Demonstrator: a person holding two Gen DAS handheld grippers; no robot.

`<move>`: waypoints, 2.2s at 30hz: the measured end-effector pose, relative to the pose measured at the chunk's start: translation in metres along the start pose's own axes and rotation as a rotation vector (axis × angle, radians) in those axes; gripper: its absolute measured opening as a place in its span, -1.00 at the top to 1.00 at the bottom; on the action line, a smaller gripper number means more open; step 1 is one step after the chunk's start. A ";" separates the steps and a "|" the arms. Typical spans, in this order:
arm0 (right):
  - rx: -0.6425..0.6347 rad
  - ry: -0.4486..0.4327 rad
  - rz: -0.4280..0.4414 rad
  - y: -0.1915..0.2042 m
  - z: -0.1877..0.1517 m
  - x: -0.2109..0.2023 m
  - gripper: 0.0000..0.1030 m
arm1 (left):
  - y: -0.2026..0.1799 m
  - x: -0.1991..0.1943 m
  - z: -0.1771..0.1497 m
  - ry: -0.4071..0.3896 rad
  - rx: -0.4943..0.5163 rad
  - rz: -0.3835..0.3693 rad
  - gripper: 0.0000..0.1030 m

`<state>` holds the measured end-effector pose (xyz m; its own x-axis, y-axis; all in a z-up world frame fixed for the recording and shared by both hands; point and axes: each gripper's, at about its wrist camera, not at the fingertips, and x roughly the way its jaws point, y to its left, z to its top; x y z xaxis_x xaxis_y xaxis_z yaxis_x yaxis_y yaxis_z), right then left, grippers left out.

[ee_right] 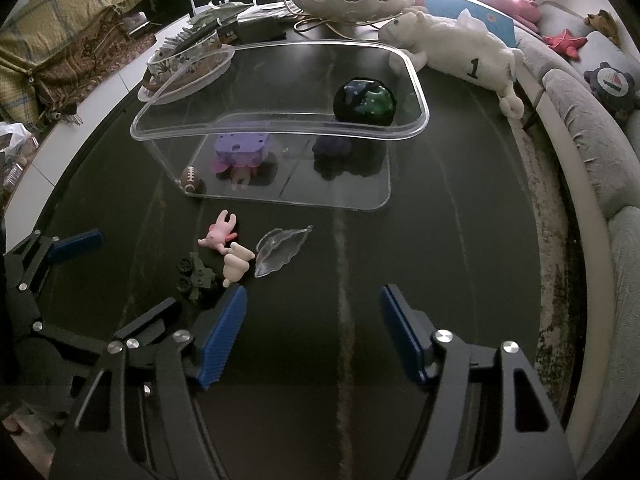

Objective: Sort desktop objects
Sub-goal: 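Lower left tool onto dark green robot figure and close on it, then close right tool on clear leaf-shaped piece while left tool holds dark figure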

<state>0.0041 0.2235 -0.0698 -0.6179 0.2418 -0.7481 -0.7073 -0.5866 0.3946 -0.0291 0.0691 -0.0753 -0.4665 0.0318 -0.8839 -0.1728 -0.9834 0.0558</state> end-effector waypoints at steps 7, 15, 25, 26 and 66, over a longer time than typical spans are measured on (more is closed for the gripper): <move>0.010 0.006 0.003 -0.005 -0.002 0.003 -0.26 | -0.005 0.004 -0.002 0.003 0.002 -0.007 -0.98; 0.016 0.013 0.006 -0.009 -0.003 0.005 -0.24 | -0.015 0.015 -0.003 0.016 0.026 0.003 -0.66; 0.023 0.022 0.008 -0.012 -0.002 0.009 -0.20 | -0.019 0.031 -0.003 0.048 0.020 -0.006 -0.32; 0.024 0.024 0.009 -0.013 -0.002 0.009 -0.19 | -0.019 0.032 -0.003 0.054 0.020 -0.007 -0.28; 0.032 0.034 0.070 0.015 0.021 0.041 0.47 | 0.008 0.010 0.011 0.004 -0.026 -0.049 0.54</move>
<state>-0.0392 0.2403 -0.0834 -0.6548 0.1744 -0.7354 -0.6736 -0.5760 0.4631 -0.0450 0.0635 -0.0786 -0.4546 0.0792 -0.8872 -0.1728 -0.9850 0.0005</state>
